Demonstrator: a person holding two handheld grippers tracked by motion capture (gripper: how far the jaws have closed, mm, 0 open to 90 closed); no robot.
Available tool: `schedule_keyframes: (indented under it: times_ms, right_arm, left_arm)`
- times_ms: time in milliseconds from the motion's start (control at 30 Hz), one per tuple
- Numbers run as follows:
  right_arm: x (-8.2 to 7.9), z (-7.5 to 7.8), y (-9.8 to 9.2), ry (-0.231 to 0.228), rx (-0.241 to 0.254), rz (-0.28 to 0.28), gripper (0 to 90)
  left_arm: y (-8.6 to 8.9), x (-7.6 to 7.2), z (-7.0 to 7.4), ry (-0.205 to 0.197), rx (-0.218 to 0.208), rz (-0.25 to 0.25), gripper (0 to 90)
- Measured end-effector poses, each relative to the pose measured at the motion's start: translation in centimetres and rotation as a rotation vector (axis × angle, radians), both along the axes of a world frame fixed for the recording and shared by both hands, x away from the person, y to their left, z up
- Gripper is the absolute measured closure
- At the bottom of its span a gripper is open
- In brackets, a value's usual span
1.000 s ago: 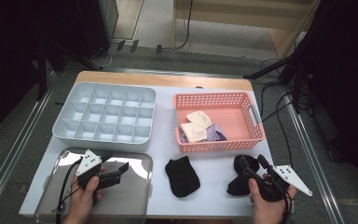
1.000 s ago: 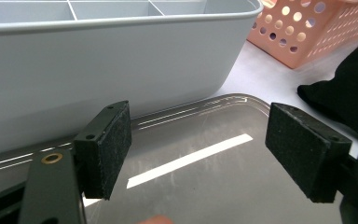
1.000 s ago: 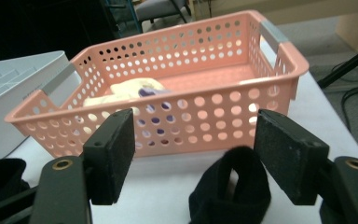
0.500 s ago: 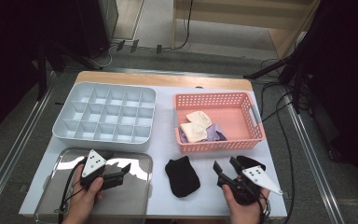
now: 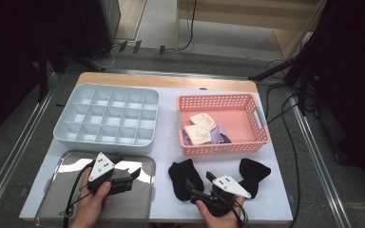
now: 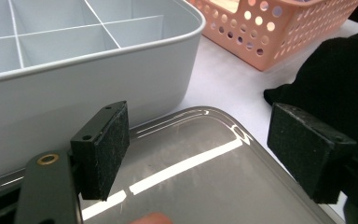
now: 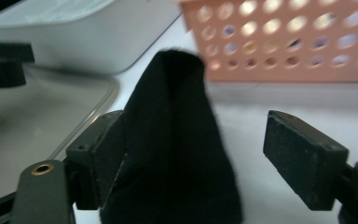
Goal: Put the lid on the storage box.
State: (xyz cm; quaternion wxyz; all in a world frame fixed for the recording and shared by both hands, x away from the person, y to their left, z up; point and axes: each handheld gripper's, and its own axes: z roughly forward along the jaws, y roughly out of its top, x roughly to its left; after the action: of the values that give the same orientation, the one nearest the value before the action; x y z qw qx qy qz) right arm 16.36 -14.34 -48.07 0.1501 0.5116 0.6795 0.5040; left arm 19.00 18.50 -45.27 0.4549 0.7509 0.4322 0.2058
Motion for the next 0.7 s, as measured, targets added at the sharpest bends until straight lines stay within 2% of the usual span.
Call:
schedule_keyframes:
  times_ms: [100,200,233,300,367,400,500,700]
  right_arm:
    - [-0.1,-0.4,1.1,0.010,-0.048,0.001,23.4]
    - [0.1,-1.2,1.9,0.054,-0.072,0.011,27.3]
    - [0.1,-1.3,2.1,0.071,-0.090,0.002,32.8]
    - [0.0,-1.3,2.0,0.062,-0.108,0.001,55.9]
    - [0.1,-1.4,1.7,0.080,-0.086,0.025,68.8]
    - [0.1,-1.4,1.4,0.080,-0.076,0.031,71.8]
    - [-0.1,-1.1,0.5,0.061,-0.055,0.049,74.9]
    - [-0.8,0.1,-2.4,0.043,-0.025,0.070,75.4]
  left_arm:
    - [-0.1,-0.1,0.0,0.006,-0.003,-0.005,22.2]
    - [-0.3,-0.2,0.0,0.005,-0.008,-0.011,22.2]
    - [-0.4,-0.3,0.0,0.005,-0.008,-0.013,22.3]
    - [-0.7,-0.4,0.1,0.006,-0.012,-0.024,22.3]
    - [-1.0,-0.6,0.3,0.001,-0.014,-0.029,22.3]
    - [-1.2,-0.6,0.4,-0.002,-0.017,-0.031,22.3]
    - [-1.8,-0.8,0.7,-0.008,-0.009,-0.036,22.3]
    - [-2.7,-1.4,1.1,-0.017,-0.006,-0.042,22.3]
